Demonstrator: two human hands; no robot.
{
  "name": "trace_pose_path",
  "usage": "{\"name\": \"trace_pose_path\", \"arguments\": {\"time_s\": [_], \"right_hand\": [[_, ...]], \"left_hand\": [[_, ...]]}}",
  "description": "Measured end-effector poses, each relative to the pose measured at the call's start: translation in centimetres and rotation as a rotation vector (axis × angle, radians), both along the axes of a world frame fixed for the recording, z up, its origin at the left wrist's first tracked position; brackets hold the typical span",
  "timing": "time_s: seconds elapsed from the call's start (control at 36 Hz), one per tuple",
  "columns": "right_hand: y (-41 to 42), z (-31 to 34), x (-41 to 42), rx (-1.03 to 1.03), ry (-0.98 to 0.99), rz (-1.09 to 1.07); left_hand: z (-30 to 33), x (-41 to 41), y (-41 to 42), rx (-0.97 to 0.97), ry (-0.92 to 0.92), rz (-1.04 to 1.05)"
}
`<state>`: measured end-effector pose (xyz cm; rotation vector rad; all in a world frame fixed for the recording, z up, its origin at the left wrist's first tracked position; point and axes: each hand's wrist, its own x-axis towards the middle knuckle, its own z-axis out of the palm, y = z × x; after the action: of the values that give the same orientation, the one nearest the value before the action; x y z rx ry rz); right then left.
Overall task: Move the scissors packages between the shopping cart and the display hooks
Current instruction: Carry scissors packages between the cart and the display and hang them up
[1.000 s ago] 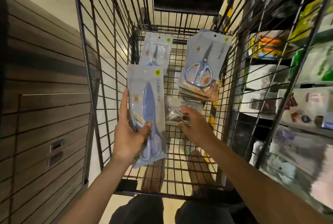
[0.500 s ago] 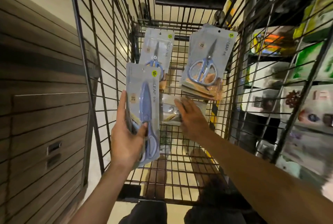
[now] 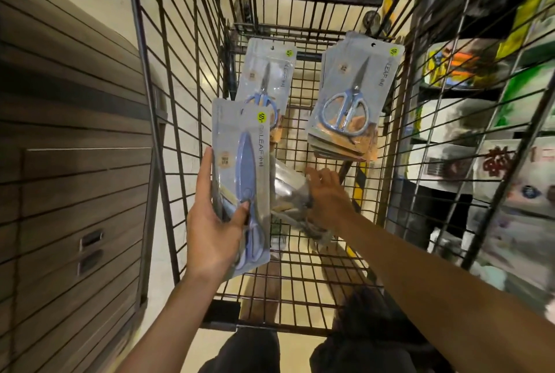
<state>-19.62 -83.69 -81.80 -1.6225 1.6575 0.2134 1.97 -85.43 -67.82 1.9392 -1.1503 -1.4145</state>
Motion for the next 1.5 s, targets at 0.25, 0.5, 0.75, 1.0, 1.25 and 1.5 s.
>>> {"name": "trace_pose_path", "arguments": {"time_s": [0.25, 0.5, 0.75, 1.0, 1.25, 1.5], "right_hand": [[0.9, 0.3, -0.6, 0.026, -0.149, -0.089], [2.4, 3.0, -0.6, 0.104, -0.228, -0.132], [2.7, 12.6, -3.3, 0.050, -0.466, -0.509], [4.1, 28.9, -4.1, -0.280, -0.619, -0.821], [11.8, 39.8, -3.5, -0.529, -0.674, -1.052], [23.9, 43.9, -2.5, -0.747, -0.727, -1.274]], "left_hand": [[0.1, -0.1, -0.2, -0.022, -0.013, -0.019], [0.8, -0.2, -0.3, -0.012, 0.025, 0.019], [6.7, -0.1, -1.9, -0.050, 0.024, -0.014], [18.6, 0.1, -3.3, -0.141, 0.185, -0.111], [26.2, 1.0, -0.8, -0.165, 0.320, -0.213], [29.9, -1.9, 5.5, -0.246, 0.412, -0.412]]}}
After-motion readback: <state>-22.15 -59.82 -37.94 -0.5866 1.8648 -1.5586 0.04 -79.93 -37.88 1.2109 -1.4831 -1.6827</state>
